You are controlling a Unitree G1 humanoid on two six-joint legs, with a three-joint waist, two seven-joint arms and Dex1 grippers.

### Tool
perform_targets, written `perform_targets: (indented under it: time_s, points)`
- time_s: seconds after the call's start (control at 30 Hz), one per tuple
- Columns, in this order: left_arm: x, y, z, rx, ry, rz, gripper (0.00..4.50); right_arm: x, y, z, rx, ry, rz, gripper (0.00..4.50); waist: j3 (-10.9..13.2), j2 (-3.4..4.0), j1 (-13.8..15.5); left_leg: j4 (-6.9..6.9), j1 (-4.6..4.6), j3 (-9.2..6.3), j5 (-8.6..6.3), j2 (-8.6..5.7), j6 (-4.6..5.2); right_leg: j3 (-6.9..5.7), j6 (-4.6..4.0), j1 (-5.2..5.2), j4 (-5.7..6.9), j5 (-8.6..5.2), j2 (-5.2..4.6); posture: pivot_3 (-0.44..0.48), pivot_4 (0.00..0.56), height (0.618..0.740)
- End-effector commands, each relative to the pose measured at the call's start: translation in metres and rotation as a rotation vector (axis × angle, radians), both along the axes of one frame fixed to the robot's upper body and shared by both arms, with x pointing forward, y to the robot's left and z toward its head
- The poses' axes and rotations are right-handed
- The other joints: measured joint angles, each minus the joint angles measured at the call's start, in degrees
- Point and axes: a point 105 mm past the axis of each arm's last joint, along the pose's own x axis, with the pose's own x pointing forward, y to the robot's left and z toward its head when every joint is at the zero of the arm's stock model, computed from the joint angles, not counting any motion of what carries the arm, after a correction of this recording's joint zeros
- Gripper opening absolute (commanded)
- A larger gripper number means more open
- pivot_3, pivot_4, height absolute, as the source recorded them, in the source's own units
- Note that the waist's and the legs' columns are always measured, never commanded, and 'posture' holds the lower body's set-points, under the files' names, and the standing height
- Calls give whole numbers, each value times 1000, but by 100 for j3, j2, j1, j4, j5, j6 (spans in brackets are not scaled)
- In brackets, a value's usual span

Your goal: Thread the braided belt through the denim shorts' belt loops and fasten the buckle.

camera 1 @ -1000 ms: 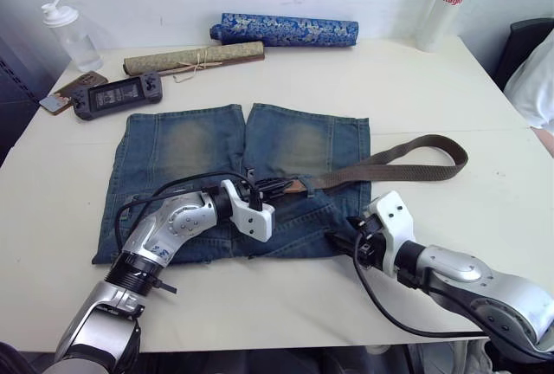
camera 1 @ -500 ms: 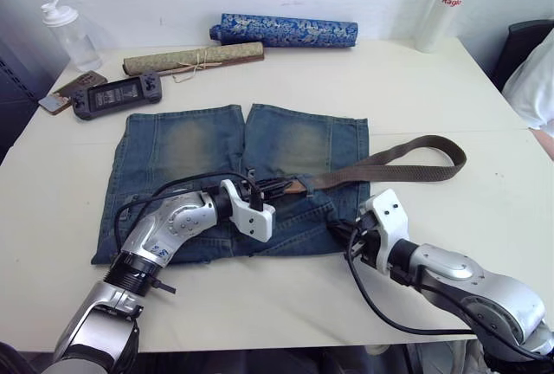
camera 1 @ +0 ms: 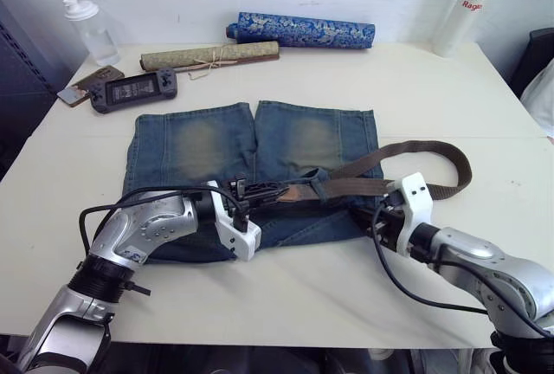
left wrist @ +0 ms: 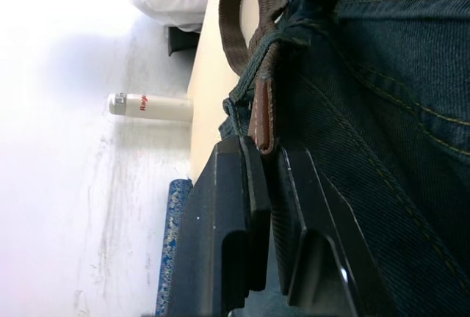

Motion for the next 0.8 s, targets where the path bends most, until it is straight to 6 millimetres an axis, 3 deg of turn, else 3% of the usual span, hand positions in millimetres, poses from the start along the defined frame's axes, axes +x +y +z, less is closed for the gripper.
perform_targets:
  time_s: [0.03,0.2,0.33,0.43,0.57,0.8]
  points:
    - [12,20,2,42,-25,114,0,11,-58,13,-90,-45,-224,45,1,-2,11,0,0,0,0,0,0,1,1,0,0,0,0,0,150,637]
    - [11,1,-3,18,-1,70,0,10,-36,13,-32,-35,-156,45,4,2,11,-1,0,0,0,1,0,0,1,0,0,0,1,0,150,637]
    - [7,-4,-1,14,-16,42,0,9,-35,10,-23,-15,-174,45,4,2,12,-1,0,0,0,1,0,0,1,-1,1,0,0,0,150,637]
    - [5,0,-2,43,-43,40,0,11,-48,9,-20,-8,-251,45,4,2,14,-1,0,-1,0,0,0,1,1,0,0,0,0,0,150,637]
    - [5,12,1,62,-61,64,0,13,-81,19,-52,-31,-372,45,4,2,13,0,0,0,0,0,0,1,1,0,0,1,0,0,150,637]
    - [9,24,1,70,-64,123,0,12,-101,28,-73,-44,-435,45,5,4,12,0,-1,0,0,0,0,2,1,-1,0,1,0,0,150,637]
